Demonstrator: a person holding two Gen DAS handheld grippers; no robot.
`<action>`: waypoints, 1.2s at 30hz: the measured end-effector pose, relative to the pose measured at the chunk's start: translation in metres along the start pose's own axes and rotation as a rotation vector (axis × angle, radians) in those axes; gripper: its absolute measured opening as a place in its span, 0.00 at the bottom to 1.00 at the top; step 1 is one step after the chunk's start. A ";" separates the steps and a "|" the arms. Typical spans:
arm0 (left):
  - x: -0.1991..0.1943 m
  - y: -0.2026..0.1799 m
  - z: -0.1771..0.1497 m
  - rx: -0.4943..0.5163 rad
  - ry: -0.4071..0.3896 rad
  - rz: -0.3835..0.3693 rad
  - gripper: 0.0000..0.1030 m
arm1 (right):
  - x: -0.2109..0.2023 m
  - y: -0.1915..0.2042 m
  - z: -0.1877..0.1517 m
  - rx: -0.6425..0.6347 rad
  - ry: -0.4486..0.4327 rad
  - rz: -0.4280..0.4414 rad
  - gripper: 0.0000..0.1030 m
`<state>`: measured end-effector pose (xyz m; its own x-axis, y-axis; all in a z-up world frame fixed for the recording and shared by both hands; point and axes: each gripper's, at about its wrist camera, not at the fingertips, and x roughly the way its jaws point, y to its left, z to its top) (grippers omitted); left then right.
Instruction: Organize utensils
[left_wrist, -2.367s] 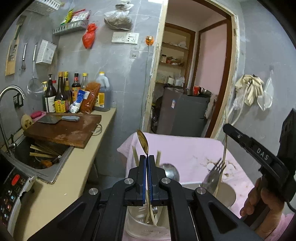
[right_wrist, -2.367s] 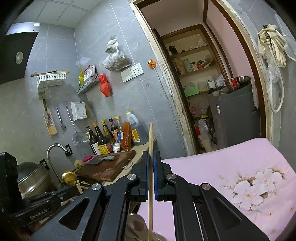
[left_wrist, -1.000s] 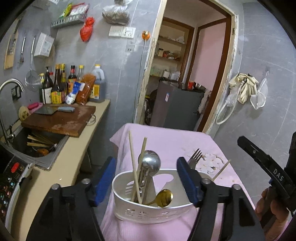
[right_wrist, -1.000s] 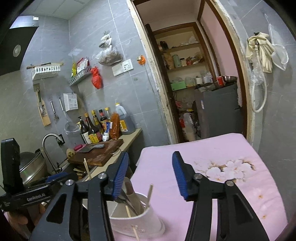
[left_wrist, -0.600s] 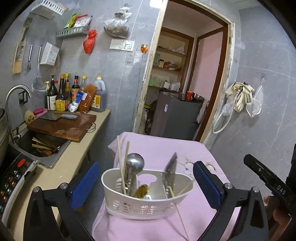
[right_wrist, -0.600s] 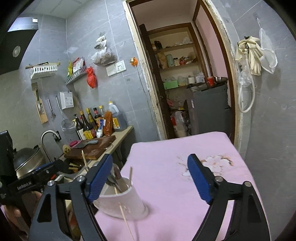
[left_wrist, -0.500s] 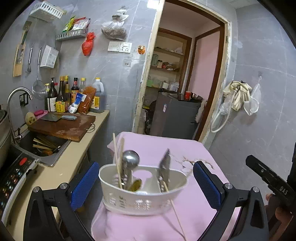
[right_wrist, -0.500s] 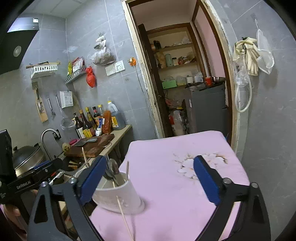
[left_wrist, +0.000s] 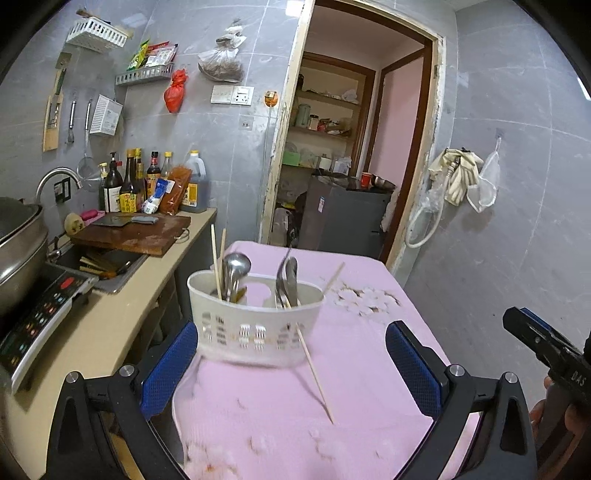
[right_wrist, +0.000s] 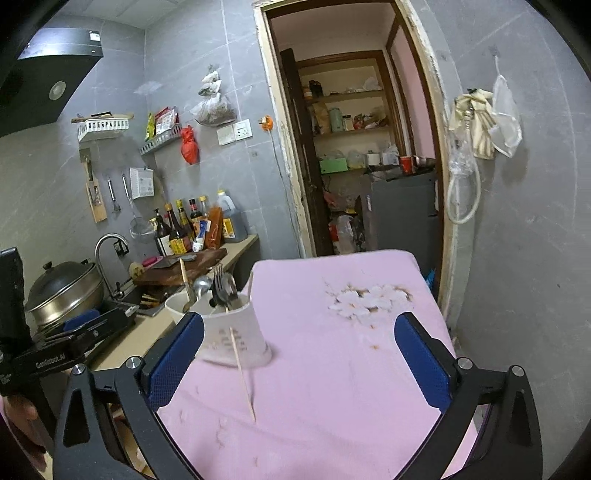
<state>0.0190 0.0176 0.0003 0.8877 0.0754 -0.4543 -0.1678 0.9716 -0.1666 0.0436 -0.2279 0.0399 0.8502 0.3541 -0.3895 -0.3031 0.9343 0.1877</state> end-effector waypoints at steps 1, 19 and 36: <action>-0.004 -0.002 -0.002 0.003 0.002 0.004 0.99 | -0.005 -0.002 -0.002 0.005 0.000 -0.005 0.99; -0.037 -0.019 -0.023 0.014 0.013 0.005 0.99 | -0.052 -0.018 -0.024 0.008 0.031 -0.075 0.99; -0.046 -0.024 -0.036 0.034 -0.042 0.036 0.99 | -0.056 -0.010 -0.031 -0.028 -0.005 -0.100 0.99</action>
<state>-0.0328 -0.0168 -0.0062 0.8987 0.1196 -0.4220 -0.1864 0.9750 -0.1207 -0.0146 -0.2556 0.0316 0.8789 0.2588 -0.4007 -0.2285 0.9658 0.1226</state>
